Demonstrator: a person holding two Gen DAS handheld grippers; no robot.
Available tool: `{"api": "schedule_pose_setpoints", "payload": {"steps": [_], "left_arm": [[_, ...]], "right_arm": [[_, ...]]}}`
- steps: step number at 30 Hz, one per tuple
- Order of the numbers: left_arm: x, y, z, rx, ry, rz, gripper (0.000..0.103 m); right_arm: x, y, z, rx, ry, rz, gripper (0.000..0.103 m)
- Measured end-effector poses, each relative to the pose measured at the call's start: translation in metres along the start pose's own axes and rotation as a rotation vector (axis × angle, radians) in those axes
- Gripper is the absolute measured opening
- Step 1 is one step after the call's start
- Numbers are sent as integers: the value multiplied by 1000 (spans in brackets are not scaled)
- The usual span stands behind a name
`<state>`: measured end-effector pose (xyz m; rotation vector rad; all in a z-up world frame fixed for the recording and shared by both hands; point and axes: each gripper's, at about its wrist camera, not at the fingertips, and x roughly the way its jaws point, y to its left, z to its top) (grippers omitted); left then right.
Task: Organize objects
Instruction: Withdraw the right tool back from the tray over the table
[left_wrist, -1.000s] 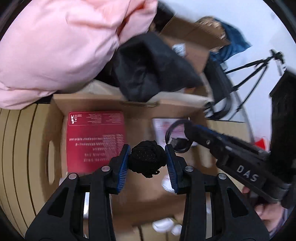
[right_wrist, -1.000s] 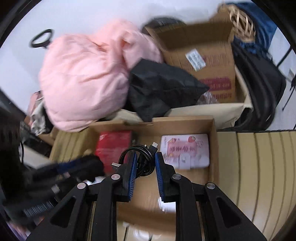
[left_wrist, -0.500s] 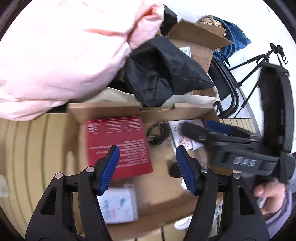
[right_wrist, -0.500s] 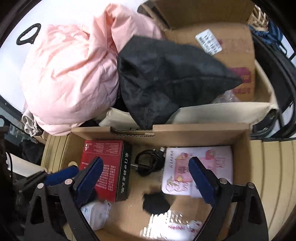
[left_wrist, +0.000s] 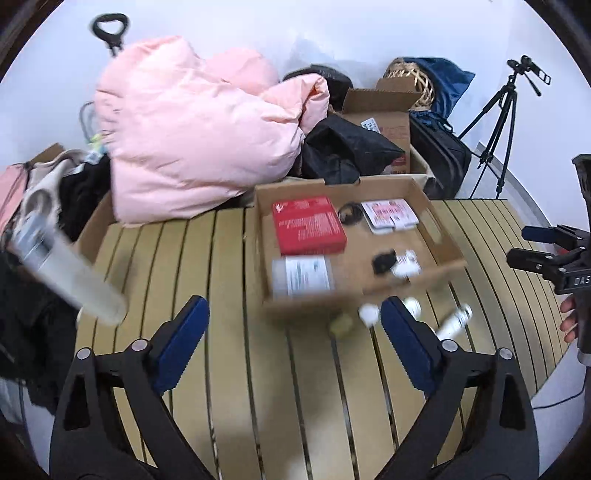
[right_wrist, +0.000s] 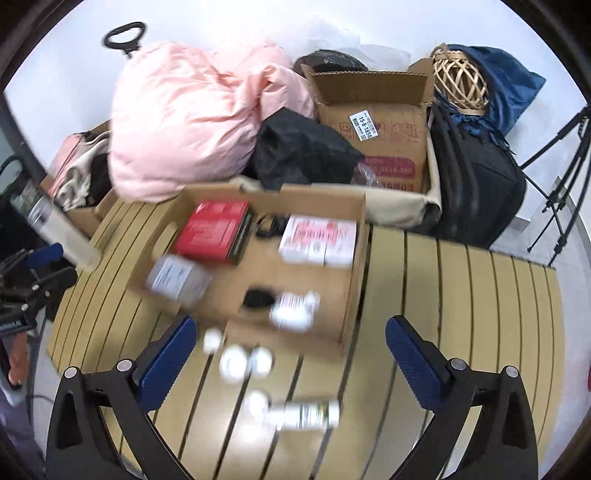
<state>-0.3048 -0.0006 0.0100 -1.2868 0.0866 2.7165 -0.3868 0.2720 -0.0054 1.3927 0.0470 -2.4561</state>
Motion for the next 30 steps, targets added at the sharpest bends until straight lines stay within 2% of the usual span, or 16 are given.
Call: {"api": "schedule_pose_setpoints", "payload": {"steps": [3, 5, 9, 11, 13, 17, 20, 23, 27, 30], "left_arm": [[-40, -3, -44, -31, -31, 10, 97], [-65, -9, -75, -53, -63, 5, 103], [-104, -30, -128, -55, -119, 29, 103], [-119, -41, -151, -46, -124, 22, 103], [-129, -45, -170, -74, -111, -22, 103], [-133, -46, -189, -101, -75, -56, 103], [-130, -51, -189, -74, -79, -47, 103], [-123, -51, -190, -100, -67, -51, 103], [-111, -50, -195, -107, -39, -36, 103], [-100, -46, -195, -118, -28, -24, 103]], "right_arm": [[-36, 13, -42, 1, -42, 27, 103], [-64, 24, -79, 20, -104, 66, 103], [-89, 52, -141, 2, -136, 96, 103], [-100, 70, -172, -14, -151, 70, 103], [-112, 84, -203, -2, -177, 76, 103], [-123, 95, -252, 119, -185, 125, 103], [-118, 102, -267, 113, -141, 192, 103], [-115, 102, -269, 87, -128, 115, 103], [-116, 89, -270, 147, -158, 104, 103], [-108, 82, -269, 166, -145, 94, 103]]}}
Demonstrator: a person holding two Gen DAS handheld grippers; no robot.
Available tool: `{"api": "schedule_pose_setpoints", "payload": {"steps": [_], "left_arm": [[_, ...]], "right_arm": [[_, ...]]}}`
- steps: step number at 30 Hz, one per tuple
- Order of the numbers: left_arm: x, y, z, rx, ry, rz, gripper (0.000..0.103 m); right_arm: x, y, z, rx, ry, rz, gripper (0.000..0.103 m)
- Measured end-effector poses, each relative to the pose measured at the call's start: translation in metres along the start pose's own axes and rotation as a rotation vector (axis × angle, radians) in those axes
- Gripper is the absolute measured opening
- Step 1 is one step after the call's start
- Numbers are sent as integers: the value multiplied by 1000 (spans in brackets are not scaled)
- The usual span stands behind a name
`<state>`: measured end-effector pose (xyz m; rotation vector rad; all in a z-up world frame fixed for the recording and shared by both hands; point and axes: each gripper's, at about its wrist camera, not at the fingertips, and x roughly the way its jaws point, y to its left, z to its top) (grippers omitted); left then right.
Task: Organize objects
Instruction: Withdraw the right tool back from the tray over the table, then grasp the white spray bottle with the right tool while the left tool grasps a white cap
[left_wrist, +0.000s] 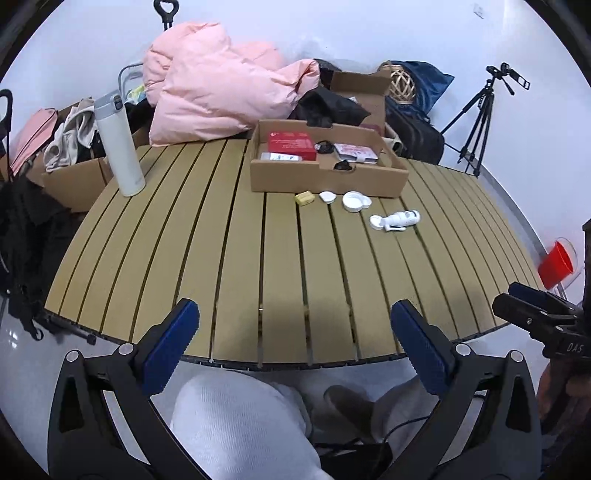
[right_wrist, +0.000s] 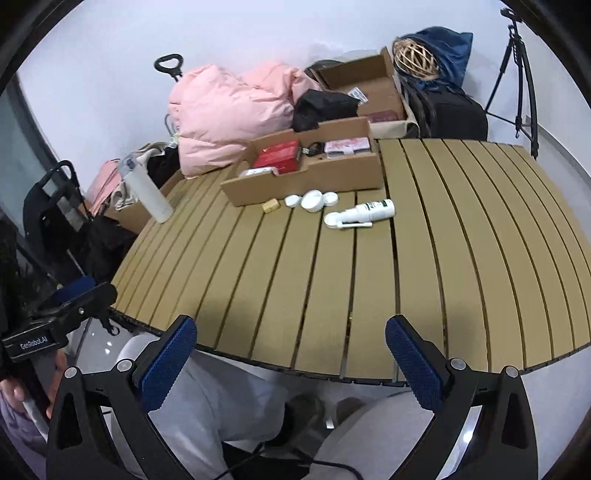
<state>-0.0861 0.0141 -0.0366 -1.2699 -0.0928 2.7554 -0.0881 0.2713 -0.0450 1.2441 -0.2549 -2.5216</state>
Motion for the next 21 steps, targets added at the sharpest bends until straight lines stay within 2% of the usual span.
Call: {"api": "schedule_pose_setpoints", "payload": {"steps": [5, 7, 9, 11, 14, 17, 18, 21], "left_arm": [[22, 2, 11, 37, -28, -9, 103], [39, 3, 21, 40, -37, -13, 100], [57, 4, 32, 37, -13, -56, 96], [75, 2, 46, 48, 2, -117, 89], [107, -9, 73, 96, -2, -154, 87], [147, -30, 95, 176, 15, -154, 85], [160, -37, 101, 201, 31, -169, 85], [198, -60, 114, 248, 49, -173, 83]], "right_arm": [[21, -7, 2, 16, 39, -2, 103], [33, -6, 5, 1, 54, 15, 99], [50, -6, 15, -28, 63, 13, 89], [62, -9, 25, -28, 67, 1, 86], [88, -29, 47, 42, 74, 15, 78], [119, -51, 69, 111, 61, -28, 74], [130, -58, 75, 139, 61, -42, 67], [163, -83, 92, 247, 53, -65, 63]]}}
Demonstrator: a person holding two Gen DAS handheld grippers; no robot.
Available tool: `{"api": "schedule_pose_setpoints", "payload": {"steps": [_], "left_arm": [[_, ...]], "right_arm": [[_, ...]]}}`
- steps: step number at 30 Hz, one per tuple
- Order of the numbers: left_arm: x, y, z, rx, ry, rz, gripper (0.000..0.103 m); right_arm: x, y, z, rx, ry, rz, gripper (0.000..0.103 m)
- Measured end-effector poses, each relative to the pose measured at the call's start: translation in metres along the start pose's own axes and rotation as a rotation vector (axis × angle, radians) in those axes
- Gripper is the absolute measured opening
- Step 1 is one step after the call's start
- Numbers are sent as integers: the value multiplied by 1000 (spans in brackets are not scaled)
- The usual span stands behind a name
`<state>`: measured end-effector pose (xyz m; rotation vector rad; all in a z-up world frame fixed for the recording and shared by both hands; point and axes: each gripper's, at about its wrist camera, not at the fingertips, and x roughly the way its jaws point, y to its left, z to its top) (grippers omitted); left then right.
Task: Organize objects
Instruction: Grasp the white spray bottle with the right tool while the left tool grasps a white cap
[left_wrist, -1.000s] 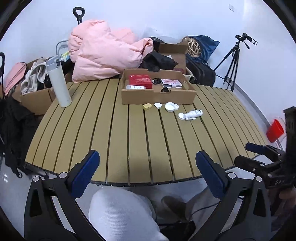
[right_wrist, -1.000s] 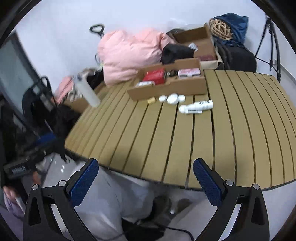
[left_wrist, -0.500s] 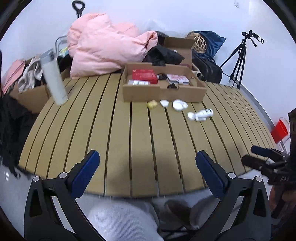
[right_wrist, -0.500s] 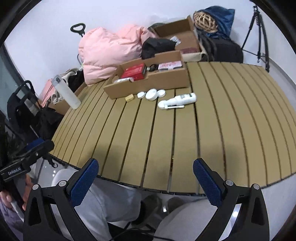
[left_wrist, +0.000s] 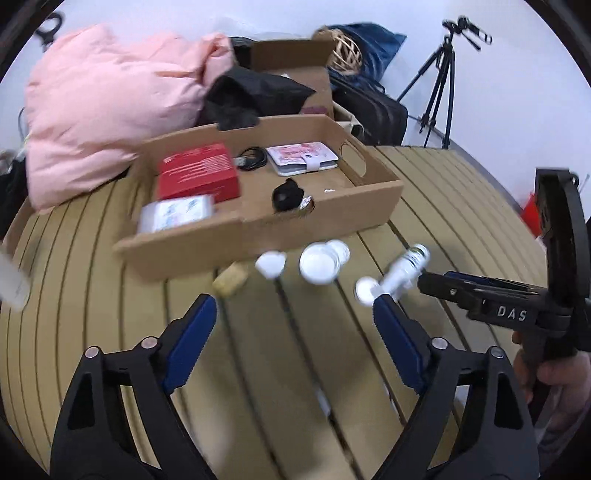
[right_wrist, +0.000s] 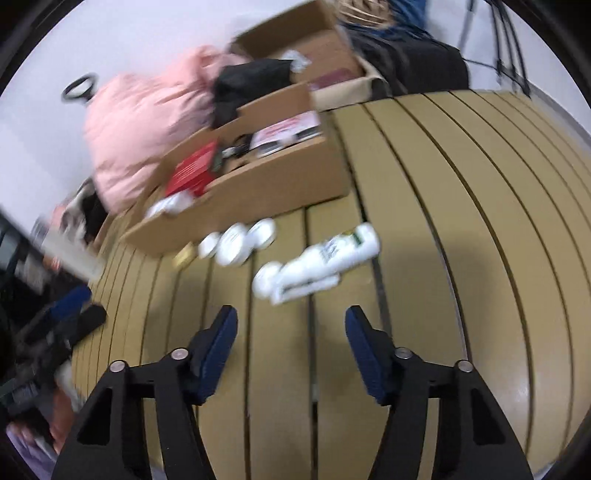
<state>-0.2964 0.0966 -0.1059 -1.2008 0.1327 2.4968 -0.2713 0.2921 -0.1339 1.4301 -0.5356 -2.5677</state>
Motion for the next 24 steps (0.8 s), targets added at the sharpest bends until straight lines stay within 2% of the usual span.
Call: {"api": "schedule_pose_setpoints", "payload": {"steps": [2, 7, 9, 10, 11, 12, 13, 14, 17, 20, 24], "left_arm": [[24, -7, 9, -4, 18, -4, 76], [68, -12, 18, -59, 42, -4, 76], [83, -14, 17, -69, 63, 5, 74], [88, -15, 16, -70, 72, 18, 69], [94, -15, 14, -76, 86, 31, 58], [95, -16, 12, -70, 72, 53, 57], [93, -17, 11, -59, 59, 53, 41], [93, -17, 11, -59, 67, 34, 37], [88, -12, 8, -97, 49, 8, 36], [72, -13, 9, -91, 48, 3, 36], [1, -9, 8, -73, -11, 14, 36]], "right_arm": [[16, -3, 11, 26, -1, -32, 63], [49, -4, 30, 0, -17, -108, 60], [54, 0, 31, -37, -30, -128, 49], [56, 2, 31, -62, -40, -136, 46], [58, 3, 30, -77, -44, -139, 42], [61, 4, 29, -92, -45, -143, 39], [63, 4, 27, -101, -44, -149, 39], [64, 2, 27, -96, -42, -145, 38], [65, -1, 26, -85, -32, -114, 34], [63, -2, 26, -86, -38, -105, 32], [42, -1, 28, -85, -72, -88, 32]]}}
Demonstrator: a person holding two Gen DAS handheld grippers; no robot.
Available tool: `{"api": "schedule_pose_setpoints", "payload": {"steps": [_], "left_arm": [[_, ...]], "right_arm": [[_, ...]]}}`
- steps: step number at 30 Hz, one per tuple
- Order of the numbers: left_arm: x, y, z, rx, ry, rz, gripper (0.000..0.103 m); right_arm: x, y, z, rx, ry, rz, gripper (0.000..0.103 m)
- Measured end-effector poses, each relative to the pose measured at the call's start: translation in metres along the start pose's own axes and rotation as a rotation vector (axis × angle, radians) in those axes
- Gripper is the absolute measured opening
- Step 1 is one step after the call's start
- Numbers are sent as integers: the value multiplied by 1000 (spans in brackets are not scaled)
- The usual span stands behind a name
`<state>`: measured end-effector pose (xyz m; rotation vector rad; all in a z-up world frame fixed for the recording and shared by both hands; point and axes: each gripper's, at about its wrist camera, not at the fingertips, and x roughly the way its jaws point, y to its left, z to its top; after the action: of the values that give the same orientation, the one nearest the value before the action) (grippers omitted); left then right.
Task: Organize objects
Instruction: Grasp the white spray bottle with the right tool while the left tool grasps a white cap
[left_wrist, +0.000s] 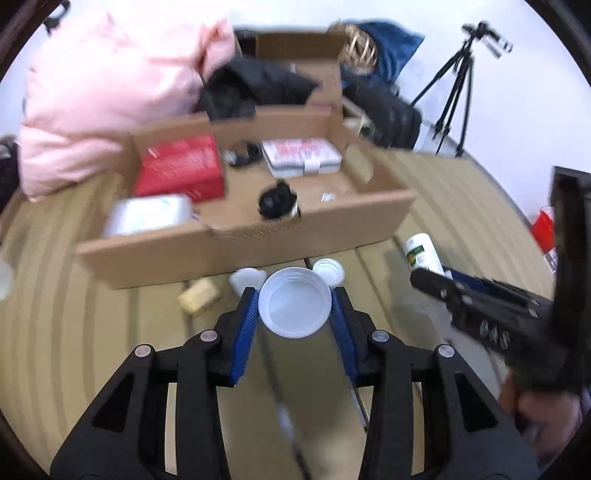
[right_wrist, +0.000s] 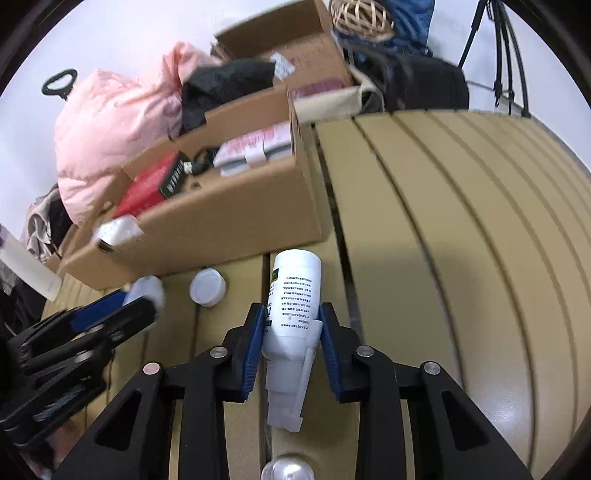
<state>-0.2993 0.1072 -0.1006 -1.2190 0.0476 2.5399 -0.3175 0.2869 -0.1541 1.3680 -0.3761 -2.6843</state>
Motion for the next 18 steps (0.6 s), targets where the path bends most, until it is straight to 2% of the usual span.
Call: {"api": "schedule_pose_setpoints", "payload": {"steps": [4, 9, 13, 18], "left_arm": [[-90, 14, -14, 16, -83, 120, 36], [-154, 43, -49, -60, -62, 199, 36], [-186, 56, -75, -144, -54, 163, 36], [-194, 52, -81, -143, -61, 151, 36]], "right_arm": [[-62, 6, 1, -35, -63, 80, 32], [-140, 16, -22, -128, -107, 100, 32], [-181, 32, -49, -194, -101, 117, 32], [-205, 46, -79, -230, -67, 154, 32]]}}
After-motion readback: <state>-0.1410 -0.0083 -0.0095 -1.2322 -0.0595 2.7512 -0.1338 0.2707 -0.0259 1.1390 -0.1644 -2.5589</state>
